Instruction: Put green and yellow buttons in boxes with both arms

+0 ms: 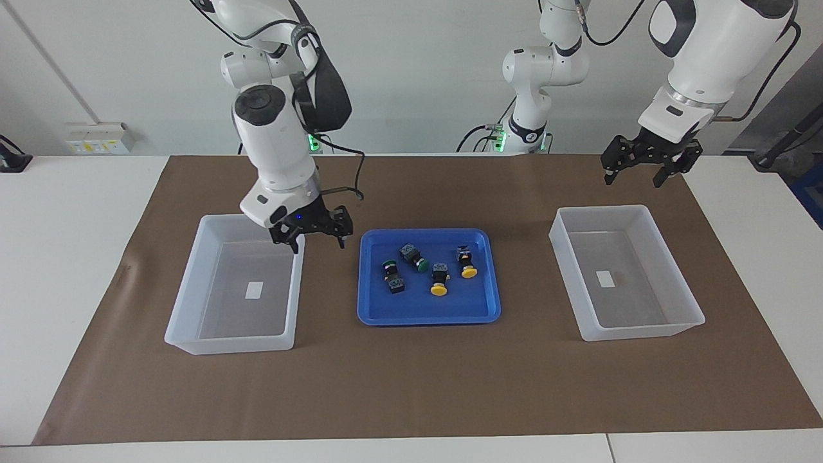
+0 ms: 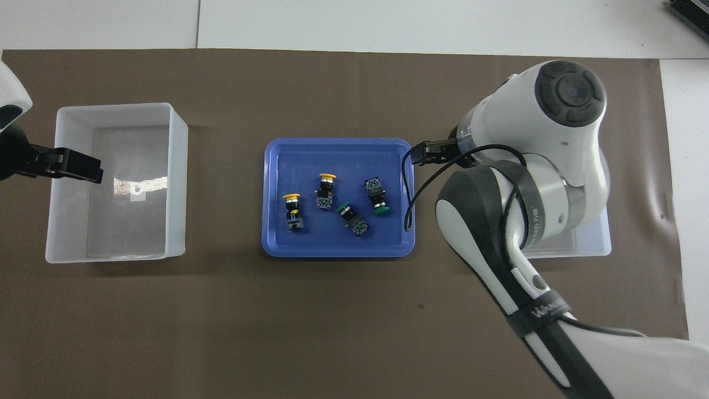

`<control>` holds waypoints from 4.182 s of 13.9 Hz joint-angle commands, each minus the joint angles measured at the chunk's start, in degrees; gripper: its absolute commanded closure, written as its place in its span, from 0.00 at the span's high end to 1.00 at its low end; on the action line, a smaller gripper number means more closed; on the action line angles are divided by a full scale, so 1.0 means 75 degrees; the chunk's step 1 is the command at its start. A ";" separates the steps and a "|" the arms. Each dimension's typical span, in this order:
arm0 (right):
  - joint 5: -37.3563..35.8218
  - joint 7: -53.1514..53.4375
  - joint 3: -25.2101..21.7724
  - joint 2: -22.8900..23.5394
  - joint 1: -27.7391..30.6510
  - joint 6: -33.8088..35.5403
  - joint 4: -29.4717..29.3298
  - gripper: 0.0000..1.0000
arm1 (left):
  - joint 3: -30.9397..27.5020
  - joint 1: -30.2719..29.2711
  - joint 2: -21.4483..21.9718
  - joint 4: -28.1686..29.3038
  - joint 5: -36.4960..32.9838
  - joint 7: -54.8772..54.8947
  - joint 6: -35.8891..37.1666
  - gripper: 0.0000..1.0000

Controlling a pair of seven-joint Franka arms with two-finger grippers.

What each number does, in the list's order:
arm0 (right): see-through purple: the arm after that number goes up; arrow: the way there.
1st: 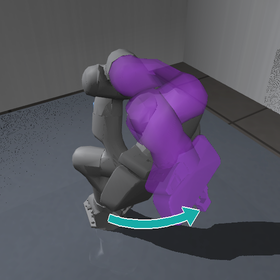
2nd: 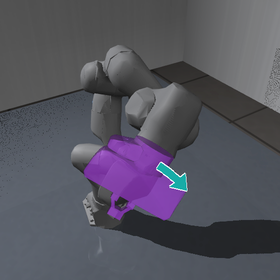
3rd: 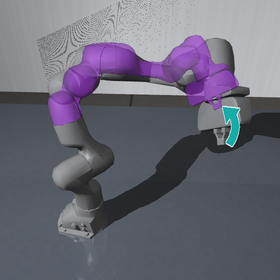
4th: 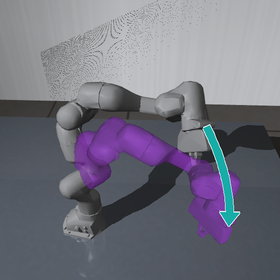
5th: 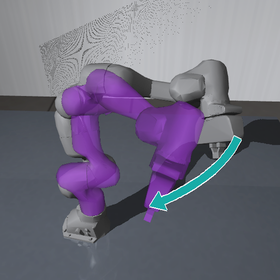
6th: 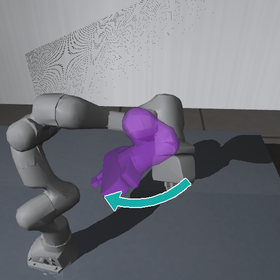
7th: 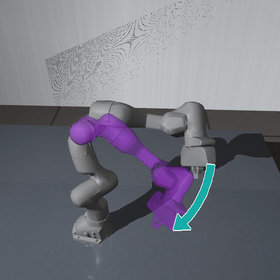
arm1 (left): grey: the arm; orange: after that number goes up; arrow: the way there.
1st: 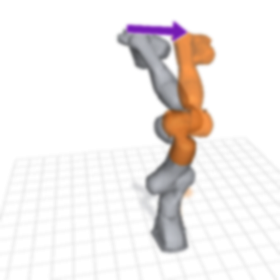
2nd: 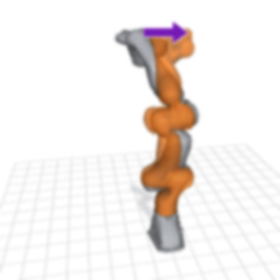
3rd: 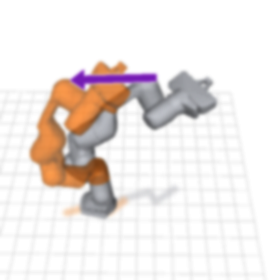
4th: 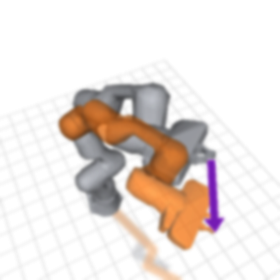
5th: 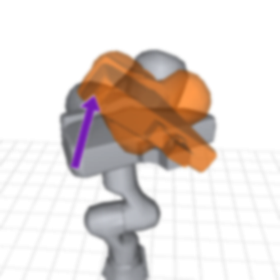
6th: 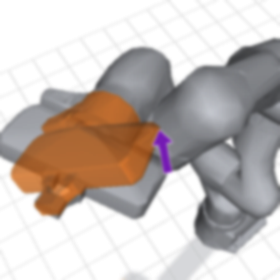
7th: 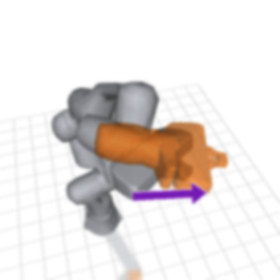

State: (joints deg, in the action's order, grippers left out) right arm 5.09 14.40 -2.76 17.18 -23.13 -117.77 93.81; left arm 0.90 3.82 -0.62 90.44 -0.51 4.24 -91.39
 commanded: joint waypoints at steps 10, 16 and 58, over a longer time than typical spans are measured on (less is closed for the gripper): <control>-0.0314 -0.0196 -0.0031 0.1507 -0.1064 -0.2144 0.0638 0.97 | 0.0068 0.0508 0.0492 0.1111 0.0080 -0.0096 -0.1263 1.00; -0.0327 -0.0163 -0.0019 0.1507 -0.1088 -0.2332 0.0839 0.45 | 0.0079 0.1305 0.0985 0.3337 0.0080 -0.0611 -0.3630 1.00; -0.0174 -0.2601 0.0027 -0.0672 0.2066 -0.0916 0.1040 1.00 | 0.0021 0.0102 -0.1324 0.2098 0.0079 -0.1191 -0.6282 0.00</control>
State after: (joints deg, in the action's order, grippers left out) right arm 3.25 -6.56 -3.03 13.31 -6.90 -127.82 103.39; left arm 0.21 7.05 -8.93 107.95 -0.38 -9.73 -138.54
